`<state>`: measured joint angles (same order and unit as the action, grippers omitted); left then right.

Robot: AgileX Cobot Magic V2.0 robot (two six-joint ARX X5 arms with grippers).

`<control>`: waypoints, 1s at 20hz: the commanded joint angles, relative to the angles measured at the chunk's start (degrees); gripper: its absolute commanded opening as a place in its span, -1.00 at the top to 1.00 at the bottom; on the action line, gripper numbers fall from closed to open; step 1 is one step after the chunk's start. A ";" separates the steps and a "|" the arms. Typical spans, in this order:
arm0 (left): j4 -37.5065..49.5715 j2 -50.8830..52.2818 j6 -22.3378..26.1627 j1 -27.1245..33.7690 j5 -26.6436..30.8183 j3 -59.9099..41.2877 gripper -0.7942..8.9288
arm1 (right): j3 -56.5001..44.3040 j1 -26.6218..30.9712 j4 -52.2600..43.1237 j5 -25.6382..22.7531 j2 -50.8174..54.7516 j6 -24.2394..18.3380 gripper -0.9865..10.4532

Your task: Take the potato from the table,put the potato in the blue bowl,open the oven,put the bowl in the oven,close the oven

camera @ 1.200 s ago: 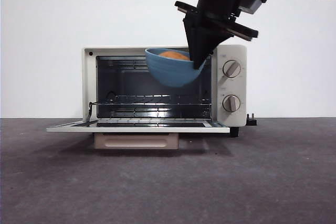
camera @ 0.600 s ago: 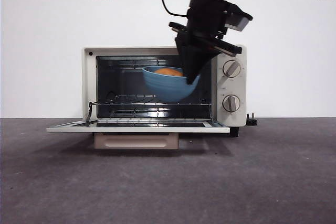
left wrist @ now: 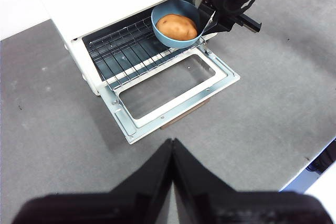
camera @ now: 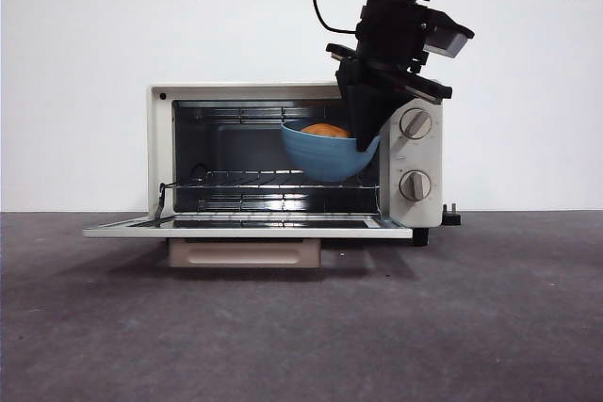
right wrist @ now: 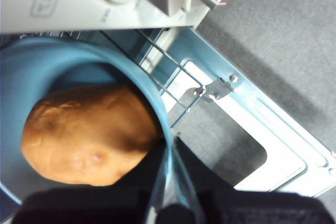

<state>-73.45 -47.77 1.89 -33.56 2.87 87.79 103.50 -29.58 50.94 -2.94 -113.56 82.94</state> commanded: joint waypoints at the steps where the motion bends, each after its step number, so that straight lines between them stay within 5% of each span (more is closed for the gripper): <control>1: 0.24 0.24 -0.50 -0.24 0.15 -0.04 0.85 | 0.28 0.02 -0.39 -0.04 -0.66 -0.24 0.68; 20: -1.25 0.24 -1.51 -0.24 0.15 -0.04 0.85 | 1.31 -0.11 -4.33 1.57 -0.48 -2.78 0.65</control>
<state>-74.91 -47.77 0.91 -33.56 2.87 87.79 104.40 -29.56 46.72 -1.13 -113.56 81.17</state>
